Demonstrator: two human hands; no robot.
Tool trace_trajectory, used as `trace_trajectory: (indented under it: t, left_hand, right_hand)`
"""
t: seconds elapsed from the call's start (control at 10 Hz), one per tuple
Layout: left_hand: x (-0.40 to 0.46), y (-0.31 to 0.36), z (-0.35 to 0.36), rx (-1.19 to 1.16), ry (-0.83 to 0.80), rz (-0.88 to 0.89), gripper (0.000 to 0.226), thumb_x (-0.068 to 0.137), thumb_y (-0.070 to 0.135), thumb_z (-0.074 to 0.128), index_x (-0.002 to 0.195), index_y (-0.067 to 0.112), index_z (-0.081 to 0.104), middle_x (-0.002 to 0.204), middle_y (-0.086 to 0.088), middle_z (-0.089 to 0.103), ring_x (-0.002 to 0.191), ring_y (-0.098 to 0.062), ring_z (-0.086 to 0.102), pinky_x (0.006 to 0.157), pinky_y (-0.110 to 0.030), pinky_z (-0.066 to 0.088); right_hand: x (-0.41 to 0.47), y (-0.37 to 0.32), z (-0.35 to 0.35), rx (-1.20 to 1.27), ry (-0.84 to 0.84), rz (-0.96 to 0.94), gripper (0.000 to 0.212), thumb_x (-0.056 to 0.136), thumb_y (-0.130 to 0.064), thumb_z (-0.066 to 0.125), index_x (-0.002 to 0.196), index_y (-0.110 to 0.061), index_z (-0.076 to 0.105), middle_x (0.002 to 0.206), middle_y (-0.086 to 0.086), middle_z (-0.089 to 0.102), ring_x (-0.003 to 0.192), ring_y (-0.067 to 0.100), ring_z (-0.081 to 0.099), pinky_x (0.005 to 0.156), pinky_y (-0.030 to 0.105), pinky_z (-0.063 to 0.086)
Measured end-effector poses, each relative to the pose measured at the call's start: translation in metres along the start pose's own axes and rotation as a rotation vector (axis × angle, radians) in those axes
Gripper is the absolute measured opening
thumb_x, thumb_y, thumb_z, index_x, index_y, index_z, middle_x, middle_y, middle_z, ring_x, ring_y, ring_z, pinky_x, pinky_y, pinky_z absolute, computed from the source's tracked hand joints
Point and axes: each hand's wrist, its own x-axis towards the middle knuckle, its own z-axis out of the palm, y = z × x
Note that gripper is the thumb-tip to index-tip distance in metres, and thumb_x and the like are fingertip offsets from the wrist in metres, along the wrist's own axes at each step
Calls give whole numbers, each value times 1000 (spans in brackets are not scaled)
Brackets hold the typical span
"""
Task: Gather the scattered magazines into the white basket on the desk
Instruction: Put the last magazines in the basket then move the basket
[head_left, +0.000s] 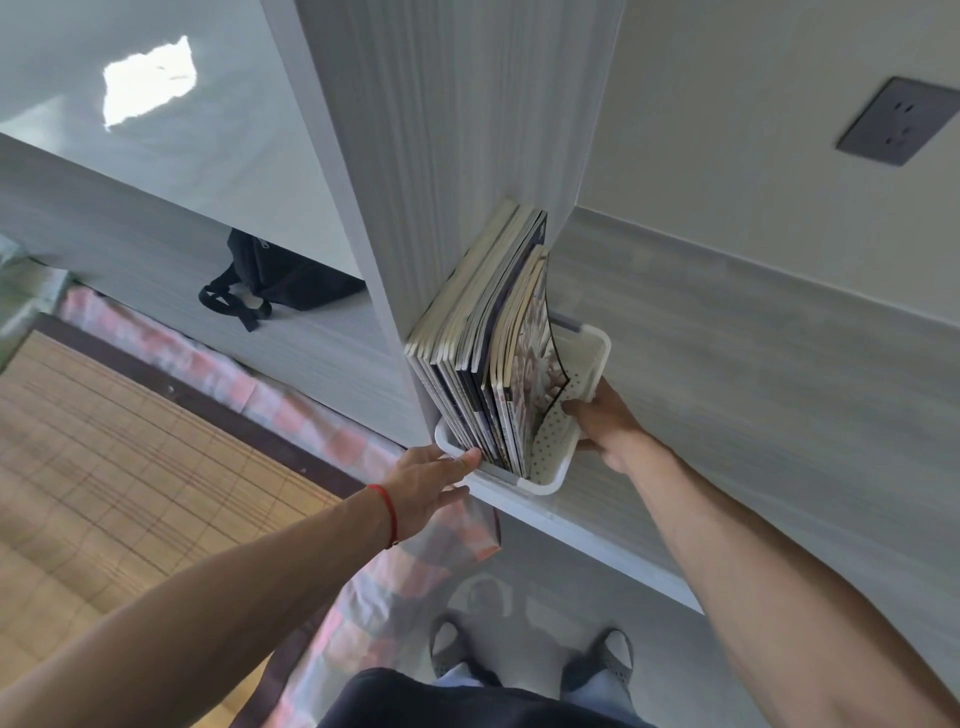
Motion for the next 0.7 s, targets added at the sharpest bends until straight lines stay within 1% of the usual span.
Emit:
trace_trajectory:
  t: [0.1,0.2,0.3,0.4,0.5,0.6,0.7]
  left_hand:
    - [-1,-2,0,19,7,-6,30,91,20,76,107,-2,62,139,-26,59,131,-33,58,110,-43,50]
    - [-1,-5,2,47,19,29,43,91,25,76,119,-6,64,135,-24,60,129,-33,59,107,-42,53]
    - [-5,-8,5,226,60,98,56,93,40,70,130,-1,59,135,-19,60,123,-31,62,105,-45,54]
    - [-8,-8,3,747,135,166,73,96,65,49,136,4,53,134,-14,60,116,-33,65,103,-50,53]
    - [-11,-5,0,901,140,195,78,94,72,41,133,6,56,134,-14,61,111,-35,67,101,-48,53]
    - [-17,2,-2,940,125,208,74,95,71,42,125,5,60,121,-14,66,104,-33,69,95,-49,57]
    - [-24,0,-2,888,127,191,59,101,59,44,105,3,62,105,-18,69,97,-36,71,85,-52,62]
  right_hand:
    - [-3,-1,0,-84,-2,-30,45,99,-20,59,134,-38,38,117,-1,67,95,19,67,72,44,64]
    - [-6,1,-1,-337,148,-178,73,99,-20,56,155,-35,11,143,3,52,118,34,60,95,47,55]
    - [-9,3,-4,-534,118,-244,99,99,-15,57,158,-29,-21,168,12,18,130,41,55,94,39,55]
    - [-11,8,-8,-580,76,-271,105,97,-20,64,158,-27,-21,171,3,0,141,36,44,103,29,42]
    - [-20,13,-11,-529,72,-345,93,92,-25,70,159,-33,6,165,3,26,143,30,42,114,42,40]
    - [-30,20,-12,-528,98,-353,80,92,-31,69,154,-38,19,159,4,38,137,30,49,110,41,41]
    - [-38,23,-12,-535,135,-321,78,94,-31,68,156,-32,21,159,10,34,136,33,50,112,42,43]
